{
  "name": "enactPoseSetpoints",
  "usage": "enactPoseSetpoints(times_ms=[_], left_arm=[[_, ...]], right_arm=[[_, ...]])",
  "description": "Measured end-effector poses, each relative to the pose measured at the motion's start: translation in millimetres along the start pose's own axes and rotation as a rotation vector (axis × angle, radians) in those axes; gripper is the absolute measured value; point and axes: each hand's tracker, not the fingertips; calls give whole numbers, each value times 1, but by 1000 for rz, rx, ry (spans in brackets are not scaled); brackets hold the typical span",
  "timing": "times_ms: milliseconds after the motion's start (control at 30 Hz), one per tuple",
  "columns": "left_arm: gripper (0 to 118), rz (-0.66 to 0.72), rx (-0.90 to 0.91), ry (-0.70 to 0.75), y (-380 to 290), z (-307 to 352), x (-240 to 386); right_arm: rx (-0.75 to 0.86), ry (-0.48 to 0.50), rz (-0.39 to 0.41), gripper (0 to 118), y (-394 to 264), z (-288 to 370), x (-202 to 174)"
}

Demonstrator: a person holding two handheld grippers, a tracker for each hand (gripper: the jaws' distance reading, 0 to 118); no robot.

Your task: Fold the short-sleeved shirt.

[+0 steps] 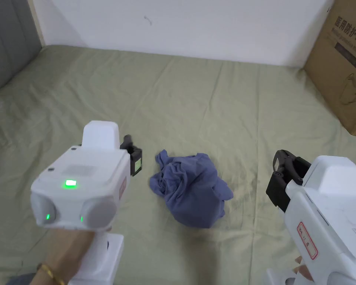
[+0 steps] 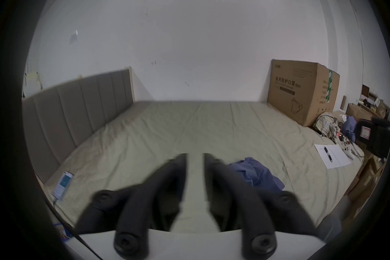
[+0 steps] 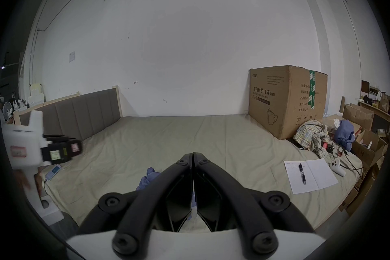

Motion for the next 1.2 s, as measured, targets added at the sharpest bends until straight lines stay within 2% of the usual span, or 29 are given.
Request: enactPoseSetpoints(times_ms=[100,133,367,500,667,733,800,867,933,1000,1100,1200], left_arm=[[105,37,-178,-54,8,-54,-4],[117,42,-262,-67,9,-74,-4],[118,-51,-588,31,-28,-188,4],[103,-17,-718,7,-46,-219,12],[98,-46,-757,-7,-60,-238,31],[79,-60,-777,2,-63,-240,38],[53,-44,-794,-23,-67,-243,42],[38,-13,-805,-54,-73,-243,47],[22,-47,-802,-34,-76,-243,55],[0,-104,-800,-51,-76,-244,58],[0,-94,-782,-56,-64,-236,56],[0,4,-632,-121,-38,-210,39]], right_arm=[[-6,-1,9,0,0,-6,2],[-10,-3,10,0,-1,-8,2],[-60,-8,5,0,-9,-25,9],[-98,-26,13,0,-16,-35,17],[-135,-60,-1,0,-23,-43,27],[-143,-65,-5,0,-26,-45,31],[-151,-71,-6,0,-25,-46,30],[-159,-76,-4,0,-26,-47,30],[-165,-79,-5,0,-29,-47,32],[-168,-81,-7,0,-29,-46,32],[-173,-79,0,0,-27,-46,34],[-174,-74,16,0,-19,-50,36]])
